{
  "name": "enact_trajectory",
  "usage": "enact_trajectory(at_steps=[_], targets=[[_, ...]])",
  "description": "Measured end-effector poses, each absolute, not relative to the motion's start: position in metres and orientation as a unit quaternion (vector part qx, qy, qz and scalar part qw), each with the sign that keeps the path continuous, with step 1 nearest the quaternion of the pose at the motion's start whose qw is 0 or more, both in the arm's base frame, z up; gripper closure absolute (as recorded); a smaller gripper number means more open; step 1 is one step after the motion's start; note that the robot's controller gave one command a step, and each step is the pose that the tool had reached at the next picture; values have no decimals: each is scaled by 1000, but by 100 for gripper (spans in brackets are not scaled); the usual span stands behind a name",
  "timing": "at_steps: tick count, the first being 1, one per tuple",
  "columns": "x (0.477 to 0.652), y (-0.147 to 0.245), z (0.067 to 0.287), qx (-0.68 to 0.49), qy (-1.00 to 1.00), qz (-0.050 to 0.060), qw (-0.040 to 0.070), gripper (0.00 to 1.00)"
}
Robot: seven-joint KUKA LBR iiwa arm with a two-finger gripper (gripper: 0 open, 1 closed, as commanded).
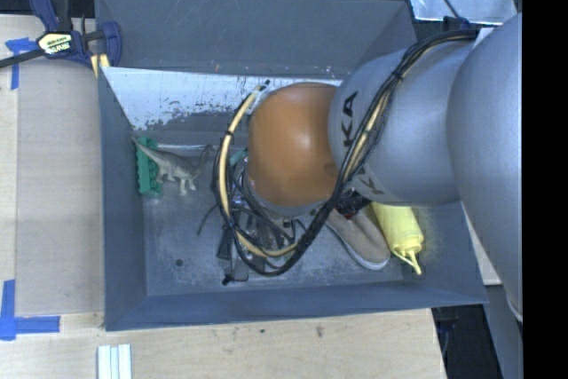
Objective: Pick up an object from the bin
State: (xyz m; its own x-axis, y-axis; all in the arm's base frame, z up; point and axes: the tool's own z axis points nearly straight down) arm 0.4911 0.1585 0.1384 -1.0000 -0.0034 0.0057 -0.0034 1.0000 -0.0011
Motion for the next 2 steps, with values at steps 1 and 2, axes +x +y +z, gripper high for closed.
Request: enact_trajectory(at_steps=[1,2], targets=[[493,158,143,0,-1000,0,-1,0],[513,153,163,-10,-1000,0,-1,0]])
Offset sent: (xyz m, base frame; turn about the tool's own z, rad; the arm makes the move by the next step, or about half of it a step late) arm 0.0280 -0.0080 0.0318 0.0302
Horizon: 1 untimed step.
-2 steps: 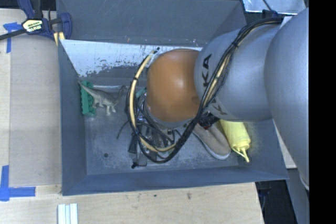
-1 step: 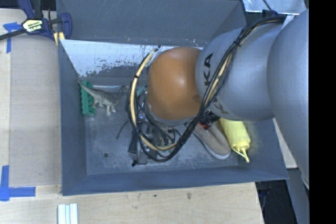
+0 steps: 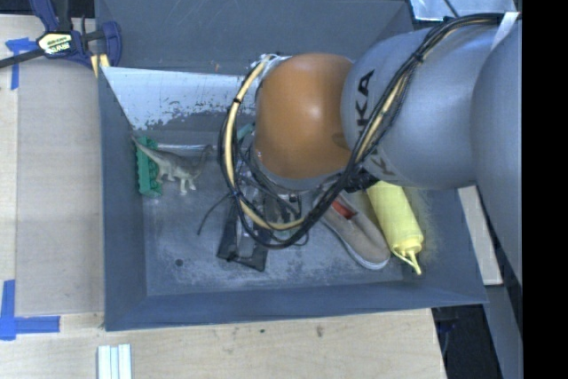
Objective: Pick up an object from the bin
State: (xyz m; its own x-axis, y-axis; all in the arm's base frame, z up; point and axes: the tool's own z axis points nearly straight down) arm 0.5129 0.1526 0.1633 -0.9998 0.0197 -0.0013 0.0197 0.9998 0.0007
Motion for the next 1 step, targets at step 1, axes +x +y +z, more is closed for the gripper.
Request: enact_trajectory(at_steps=[1], targets=[[529,156,121,-13,1000,1,6,0]])
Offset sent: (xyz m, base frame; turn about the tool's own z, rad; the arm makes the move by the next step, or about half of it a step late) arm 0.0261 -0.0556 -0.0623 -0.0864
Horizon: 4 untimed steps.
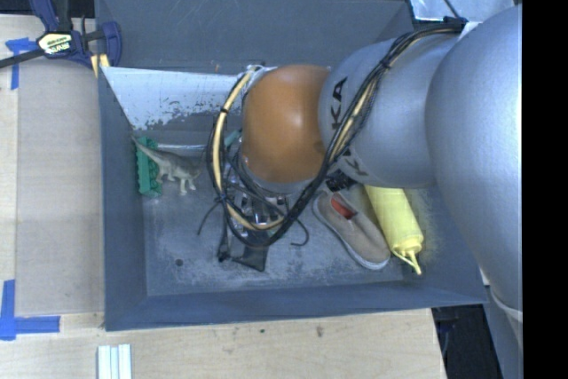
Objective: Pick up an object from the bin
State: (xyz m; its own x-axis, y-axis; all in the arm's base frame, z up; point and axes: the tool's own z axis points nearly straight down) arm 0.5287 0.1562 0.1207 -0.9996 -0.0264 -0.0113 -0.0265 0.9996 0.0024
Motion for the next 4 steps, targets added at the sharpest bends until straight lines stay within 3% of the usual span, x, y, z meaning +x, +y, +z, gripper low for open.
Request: enact_trajectory(at_steps=[1,2,3,4], targets=[[532,123,93,-30,1000,1,-2,0],[573,57,79,-13,1000,0,2,100],[573,57,79,-13,1000,0,2,100],[573,94,71,-282,959,0,4,100]])
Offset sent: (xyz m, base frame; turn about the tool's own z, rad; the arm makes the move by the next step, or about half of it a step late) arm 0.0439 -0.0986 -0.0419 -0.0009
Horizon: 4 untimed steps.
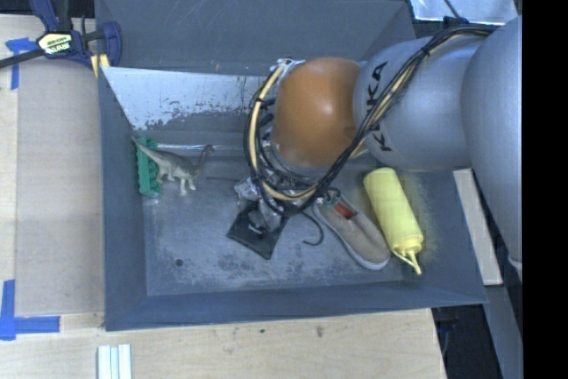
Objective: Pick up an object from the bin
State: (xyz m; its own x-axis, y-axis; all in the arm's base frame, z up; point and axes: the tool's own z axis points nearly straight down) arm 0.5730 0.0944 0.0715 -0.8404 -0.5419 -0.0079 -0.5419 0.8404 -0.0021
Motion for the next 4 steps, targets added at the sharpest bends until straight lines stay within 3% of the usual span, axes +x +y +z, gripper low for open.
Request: enact_trajectory(at_steps=[1,2,3,4], targets=[[573,94,72,-282,959,0,4,100],[564,87,127,-287,958,1,-1,100],[568,78,140,-306,952,-1,8,100],[543,82,150,-306,952,1,-4,100]])
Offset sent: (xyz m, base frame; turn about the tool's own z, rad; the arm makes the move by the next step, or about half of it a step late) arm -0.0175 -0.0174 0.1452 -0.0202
